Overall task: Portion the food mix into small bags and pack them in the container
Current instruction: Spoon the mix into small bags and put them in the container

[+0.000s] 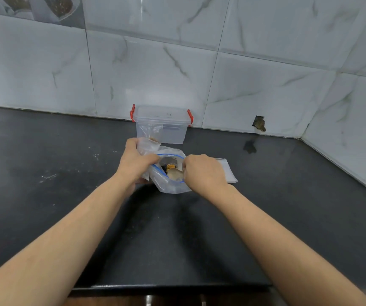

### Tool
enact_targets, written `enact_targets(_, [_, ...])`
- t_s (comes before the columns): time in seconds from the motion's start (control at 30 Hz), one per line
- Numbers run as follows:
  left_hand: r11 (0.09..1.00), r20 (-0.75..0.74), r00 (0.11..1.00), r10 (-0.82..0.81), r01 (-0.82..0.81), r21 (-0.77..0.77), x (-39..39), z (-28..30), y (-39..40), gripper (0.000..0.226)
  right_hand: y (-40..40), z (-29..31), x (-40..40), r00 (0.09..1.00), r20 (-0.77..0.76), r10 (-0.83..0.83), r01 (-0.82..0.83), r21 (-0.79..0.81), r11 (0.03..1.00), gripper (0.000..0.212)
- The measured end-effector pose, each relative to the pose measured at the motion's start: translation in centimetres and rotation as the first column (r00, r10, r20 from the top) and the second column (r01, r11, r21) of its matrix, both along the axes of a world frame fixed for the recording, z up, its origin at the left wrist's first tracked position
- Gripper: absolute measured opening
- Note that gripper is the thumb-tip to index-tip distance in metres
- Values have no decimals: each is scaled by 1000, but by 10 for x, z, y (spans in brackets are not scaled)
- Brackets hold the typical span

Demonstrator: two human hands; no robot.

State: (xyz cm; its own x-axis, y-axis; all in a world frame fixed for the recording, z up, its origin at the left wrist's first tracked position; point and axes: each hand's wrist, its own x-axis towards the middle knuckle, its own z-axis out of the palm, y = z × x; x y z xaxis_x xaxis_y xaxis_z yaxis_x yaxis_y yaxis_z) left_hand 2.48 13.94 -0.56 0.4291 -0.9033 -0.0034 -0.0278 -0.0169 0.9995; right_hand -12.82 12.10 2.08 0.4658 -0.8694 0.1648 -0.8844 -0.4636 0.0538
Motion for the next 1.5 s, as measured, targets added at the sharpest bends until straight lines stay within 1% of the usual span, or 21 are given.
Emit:
enact_targets(0.07, [998,-37,998,-58,58,12,-1,-1,0,60,-5,-5,0,997,65,-39,35,67,997,27])
enact_targets(0.13, [994,-2,994,-109,109,7,-1,-2,-1,64,-8,-9,1,995,81,-59,50,105,993,27])
enact_targets(0.17, [991,13,991,-134,134,6,-2,-2,-2,67,-8,-10,2,997,56,-55,49,102,994,27])
enact_targets(0.27, [980,55,979,-199,200,-15,-4,-6,-7,80,-3,-12,7,999,-37,-10,11,21,1000,24])
enact_targets(0.33, [980,124,973,-194,197,-12,-3,-8,-9,84,-3,-14,8,1000,-27,-8,9,12,1000,24])
enact_targets(0.4, [984,205,963,-177,177,20,-1,-8,-10,84,-10,-18,6,996,60,-67,61,92,994,23])
enact_targets(0.5, [986,288,943,-168,157,60,1,-5,-8,74,-21,-23,0,953,233,-192,122,286,951,15])
enact_targets(0.53, [986,303,938,-166,152,70,2,-4,-8,70,-23,-23,-2,934,283,-220,121,327,937,16])
enact_targets(0.6, [987,307,938,-162,146,75,3,-3,-7,66,-26,-20,-6,897,363,-252,100,390,916,24])
enact_targets(0.63, [988,298,942,-156,142,68,4,-4,-7,65,-27,-18,-8,882,388,-266,88,418,904,26])
enact_targets(0.7, [990,290,947,-138,135,32,6,-5,-5,63,-29,-13,-13,866,412,-285,74,457,886,21])
enact_targets(0.9, [985,339,936,-97,138,-101,13,-11,4,61,-19,10,-33,876,417,-244,-8,518,855,22])
enact_targets(1.03, [976,459,888,-15,113,-187,17,-16,8,65,-16,17,-45,871,436,-228,-43,529,847,28])
enact_targets(1.1, [970,471,882,10,105,-218,18,-16,10,67,-15,21,-50,859,466,-210,-73,519,852,28])
enact_targets(1.2, [961,482,876,11,125,-248,22,-17,12,71,-10,37,-56,852,489,-189,-109,518,849,21])
enact_targets(1.3, [958,522,853,-5,153,-241,24,-15,14,74,-7,55,-55,805,564,-183,-153,495,855,17])
enact_targets(1.37, [953,558,829,-19,183,-240,23,-12,16,79,-5,65,-47,790,590,-166,-176,479,860,16])
enact_targets(1.43, [950,577,816,-23,197,-241,20,-9,16,83,-1,73,-35,803,580,-137,-186,462,867,17])
enact_targets(1.5, [948,579,815,-18,197,-248,18,-7,16,85,3,81,-19,850,521,-79,-178,426,887,16])
